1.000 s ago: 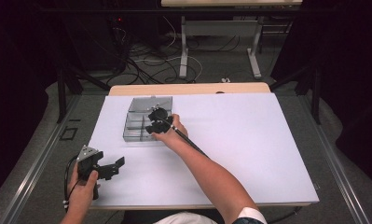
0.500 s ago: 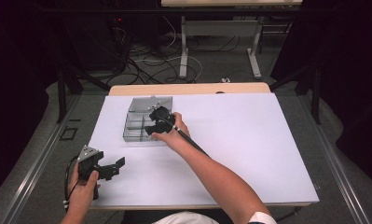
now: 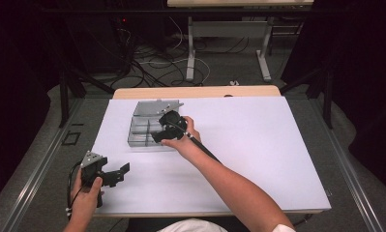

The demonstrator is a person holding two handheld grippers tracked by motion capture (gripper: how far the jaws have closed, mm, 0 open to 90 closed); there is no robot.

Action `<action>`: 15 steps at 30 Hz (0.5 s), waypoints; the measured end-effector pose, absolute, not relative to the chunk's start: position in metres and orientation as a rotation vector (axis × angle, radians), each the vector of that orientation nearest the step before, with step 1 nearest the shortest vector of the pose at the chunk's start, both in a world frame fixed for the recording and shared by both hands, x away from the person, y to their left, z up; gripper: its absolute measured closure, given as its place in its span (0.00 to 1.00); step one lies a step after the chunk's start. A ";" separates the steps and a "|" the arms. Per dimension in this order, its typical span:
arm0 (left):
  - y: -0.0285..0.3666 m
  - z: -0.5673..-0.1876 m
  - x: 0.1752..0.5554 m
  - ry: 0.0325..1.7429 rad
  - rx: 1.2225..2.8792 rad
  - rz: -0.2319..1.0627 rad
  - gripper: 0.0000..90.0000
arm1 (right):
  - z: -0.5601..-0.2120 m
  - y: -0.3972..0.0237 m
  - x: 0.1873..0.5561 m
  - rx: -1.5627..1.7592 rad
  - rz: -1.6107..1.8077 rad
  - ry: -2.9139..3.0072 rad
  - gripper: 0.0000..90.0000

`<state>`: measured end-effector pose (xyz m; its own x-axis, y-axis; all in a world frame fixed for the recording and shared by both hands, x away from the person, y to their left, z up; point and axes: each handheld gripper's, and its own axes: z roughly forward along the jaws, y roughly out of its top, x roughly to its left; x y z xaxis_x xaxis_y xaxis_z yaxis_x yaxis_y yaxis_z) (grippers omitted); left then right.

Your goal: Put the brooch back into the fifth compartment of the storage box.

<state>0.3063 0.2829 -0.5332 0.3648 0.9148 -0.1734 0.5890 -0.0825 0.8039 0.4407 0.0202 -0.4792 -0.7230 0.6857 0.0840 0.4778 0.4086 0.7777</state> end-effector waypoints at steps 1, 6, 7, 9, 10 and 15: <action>0.283 -0.533 0.306 1.325 1.777 0.483 0.04 | -0.478 0.018 0.440 1.015 1.194 2.438 0.20; 0.282 -0.533 0.306 1.324 1.781 0.488 0.04 | -0.476 0.008 0.434 1.034 1.206 2.422 0.16; 0.282 -0.533 0.306 1.324 1.781 0.488 0.04 | -0.476 0.005 0.432 1.043 1.201 2.415 0.16; 0.282 -0.533 0.306 1.322 1.783 0.488 0.04 | -0.475 0.001 0.430 1.059 1.197 2.397 0.14; 0.282 -0.532 0.306 1.322 1.784 0.488 0.05 | -0.475 -0.002 0.429 1.055 1.196 2.395 0.12; 0.282 -0.533 0.306 1.329 1.777 0.492 0.04 | -0.471 -0.017 0.421 1.051 1.213 2.363 0.03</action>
<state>0.3057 0.2822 -0.5325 0.3605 0.9176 -0.1677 0.5868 -0.0833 0.8055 0.4213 -0.0171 -0.4714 -0.6943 0.7159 0.0739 0.4772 0.3810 0.7919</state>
